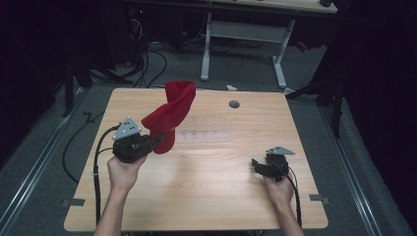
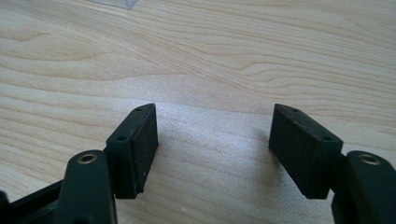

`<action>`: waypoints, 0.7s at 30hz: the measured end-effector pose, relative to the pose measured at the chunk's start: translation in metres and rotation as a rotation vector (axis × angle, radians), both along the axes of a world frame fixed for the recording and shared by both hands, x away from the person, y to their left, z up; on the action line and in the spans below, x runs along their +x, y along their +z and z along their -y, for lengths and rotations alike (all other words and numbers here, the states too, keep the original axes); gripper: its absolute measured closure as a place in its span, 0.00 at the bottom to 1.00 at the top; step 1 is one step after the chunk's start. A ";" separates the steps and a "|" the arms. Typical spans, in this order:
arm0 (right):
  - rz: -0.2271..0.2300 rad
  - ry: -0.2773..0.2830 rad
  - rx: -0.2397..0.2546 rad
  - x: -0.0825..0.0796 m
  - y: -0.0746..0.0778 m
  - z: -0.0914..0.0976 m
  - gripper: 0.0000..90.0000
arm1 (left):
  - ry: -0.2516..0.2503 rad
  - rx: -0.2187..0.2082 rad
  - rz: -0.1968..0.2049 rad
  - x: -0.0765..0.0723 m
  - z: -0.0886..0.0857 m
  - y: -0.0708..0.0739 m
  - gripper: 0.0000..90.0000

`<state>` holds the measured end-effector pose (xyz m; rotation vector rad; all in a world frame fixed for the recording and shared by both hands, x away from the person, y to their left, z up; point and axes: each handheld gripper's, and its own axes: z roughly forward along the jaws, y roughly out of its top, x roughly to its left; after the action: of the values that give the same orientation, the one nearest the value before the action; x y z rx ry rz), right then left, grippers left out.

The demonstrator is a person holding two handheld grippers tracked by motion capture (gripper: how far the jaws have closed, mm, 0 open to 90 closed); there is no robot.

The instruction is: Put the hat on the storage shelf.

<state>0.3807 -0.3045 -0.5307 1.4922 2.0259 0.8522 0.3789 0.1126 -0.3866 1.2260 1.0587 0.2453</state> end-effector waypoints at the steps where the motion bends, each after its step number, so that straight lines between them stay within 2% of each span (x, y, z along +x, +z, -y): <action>1: 0.000 0.000 0.000 0.000 0.000 0.000 0.37 | 0.003 -0.003 0.005 0.001 0.000 0.001 0.94; 5: 0.001 0.003 -0.001 0.000 0.000 0.000 0.37 | 0.035 -0.032 0.021 0.007 -0.002 0.005 0.94; 10: 0.000 0.005 -0.002 0.000 0.000 -0.001 0.37 | 0.044 -0.048 0.034 0.014 -0.002 0.008 0.94; 15: 0.001 0.005 -0.003 0.000 0.000 -0.001 0.37 | 0.053 -0.048 0.039 0.024 -0.001 0.008 0.94; 21: 0.001 0.007 -0.003 0.000 0.000 -0.001 0.37 | 0.096 -0.043 0.043 0.038 -0.003 0.005 0.94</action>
<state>0.3804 -0.3038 -0.5308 1.4834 2.0318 0.8519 0.4165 0.1153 -0.3814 1.1279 1.0815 0.3202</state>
